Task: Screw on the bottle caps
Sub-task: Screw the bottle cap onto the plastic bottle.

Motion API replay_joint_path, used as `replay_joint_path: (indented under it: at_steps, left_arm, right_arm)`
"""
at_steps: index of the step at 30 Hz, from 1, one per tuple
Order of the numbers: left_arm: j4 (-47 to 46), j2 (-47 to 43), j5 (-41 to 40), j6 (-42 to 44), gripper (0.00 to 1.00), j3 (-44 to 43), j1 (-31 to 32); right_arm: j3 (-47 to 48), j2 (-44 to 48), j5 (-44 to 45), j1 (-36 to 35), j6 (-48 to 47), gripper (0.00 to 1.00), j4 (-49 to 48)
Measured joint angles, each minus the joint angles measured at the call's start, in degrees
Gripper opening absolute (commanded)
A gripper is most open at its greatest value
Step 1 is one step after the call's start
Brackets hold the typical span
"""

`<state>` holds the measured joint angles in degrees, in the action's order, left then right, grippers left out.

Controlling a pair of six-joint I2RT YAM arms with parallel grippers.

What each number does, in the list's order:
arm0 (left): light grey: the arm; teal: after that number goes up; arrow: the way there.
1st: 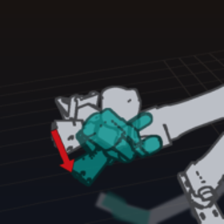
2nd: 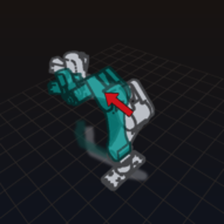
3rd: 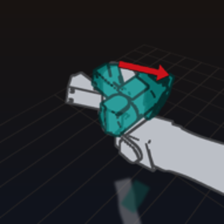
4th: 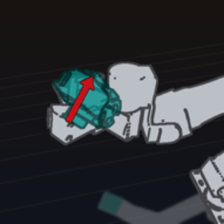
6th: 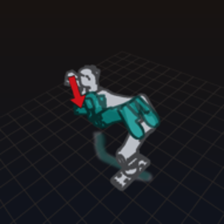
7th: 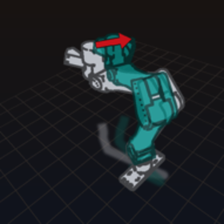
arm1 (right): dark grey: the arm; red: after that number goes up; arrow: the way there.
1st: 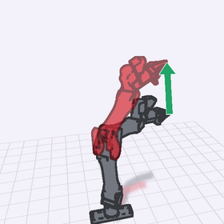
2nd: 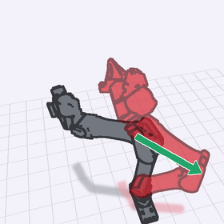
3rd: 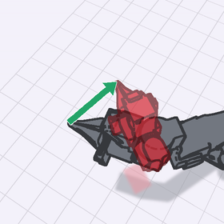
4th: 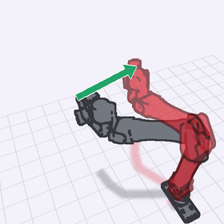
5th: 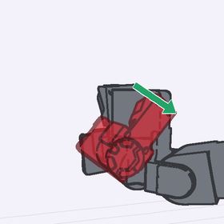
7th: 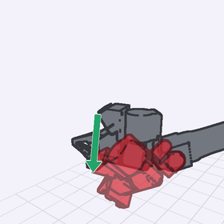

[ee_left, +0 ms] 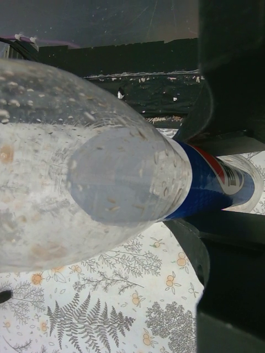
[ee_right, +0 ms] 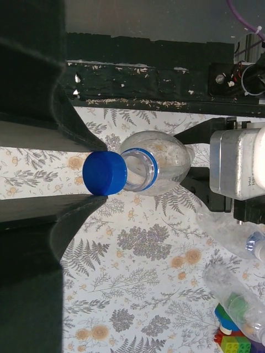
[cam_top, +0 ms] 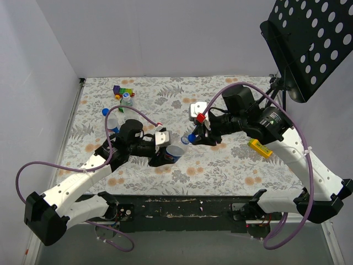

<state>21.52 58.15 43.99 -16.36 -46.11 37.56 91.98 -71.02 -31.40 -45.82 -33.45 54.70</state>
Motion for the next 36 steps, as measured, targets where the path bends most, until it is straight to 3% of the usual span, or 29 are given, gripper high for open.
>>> replay_joint_path:
  at_steps: [19, 36]
  left_arm:
    - [6.78, -0.04, 0.31, 2.93, 0.29, -0.85, -0.02]
    - [21.16, 2.56, 4.63, 8.5, 0.28, -5.46, -0.13]
  right_arm:
    - [1.33, -3.39, -1.03, -3.13, -3.54, 0.24, 1.22]
    - [2.75, -5.29, -2.89, -6.6, -13.18, 0.23, 7.17]
